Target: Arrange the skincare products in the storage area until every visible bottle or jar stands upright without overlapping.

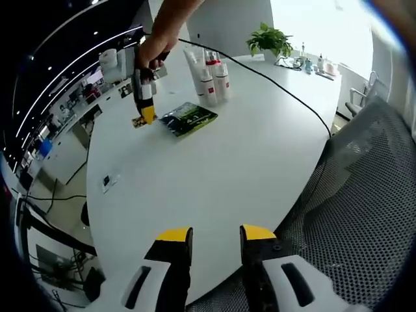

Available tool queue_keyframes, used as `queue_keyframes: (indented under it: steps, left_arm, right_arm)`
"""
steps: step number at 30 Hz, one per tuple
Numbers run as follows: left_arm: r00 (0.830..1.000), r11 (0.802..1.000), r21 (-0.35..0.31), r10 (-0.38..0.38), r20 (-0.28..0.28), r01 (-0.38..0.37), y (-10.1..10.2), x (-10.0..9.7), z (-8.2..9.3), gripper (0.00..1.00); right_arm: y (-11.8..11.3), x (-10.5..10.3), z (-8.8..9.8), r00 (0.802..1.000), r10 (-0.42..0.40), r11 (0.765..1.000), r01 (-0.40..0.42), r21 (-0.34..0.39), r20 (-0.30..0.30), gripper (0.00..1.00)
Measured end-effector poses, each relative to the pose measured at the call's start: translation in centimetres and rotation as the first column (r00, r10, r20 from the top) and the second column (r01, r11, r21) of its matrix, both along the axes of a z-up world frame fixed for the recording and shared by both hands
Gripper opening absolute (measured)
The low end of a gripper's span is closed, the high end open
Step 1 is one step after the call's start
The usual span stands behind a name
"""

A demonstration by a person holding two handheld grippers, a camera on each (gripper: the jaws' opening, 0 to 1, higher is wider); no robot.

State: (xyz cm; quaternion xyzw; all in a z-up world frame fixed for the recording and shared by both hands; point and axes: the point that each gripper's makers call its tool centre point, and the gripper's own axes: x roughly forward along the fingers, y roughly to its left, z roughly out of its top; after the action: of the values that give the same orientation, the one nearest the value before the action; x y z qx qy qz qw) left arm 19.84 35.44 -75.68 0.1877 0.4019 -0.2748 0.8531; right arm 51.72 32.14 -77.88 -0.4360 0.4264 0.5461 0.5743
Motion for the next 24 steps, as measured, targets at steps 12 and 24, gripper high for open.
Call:
queue_keyframes:
  steps: [12,24]
  left_arm:
    - [1.000,1.000,0.015,-0.014,-0.001,0.014,0.1,-0.2,-0.2,0.29]
    - [1.000,1.000,0.013,-0.025,-0.015,0.026,-0.1,-0.3,-0.5,0.29]
  right_arm:
    - [0.0,0.6,-2.4,1.000,-0.005,0.999,0.004,-0.047,-0.023,0.39]
    - [-0.6,0.9,-3.1,0.999,-0.024,0.997,0.020,-0.079,-0.049,0.43]
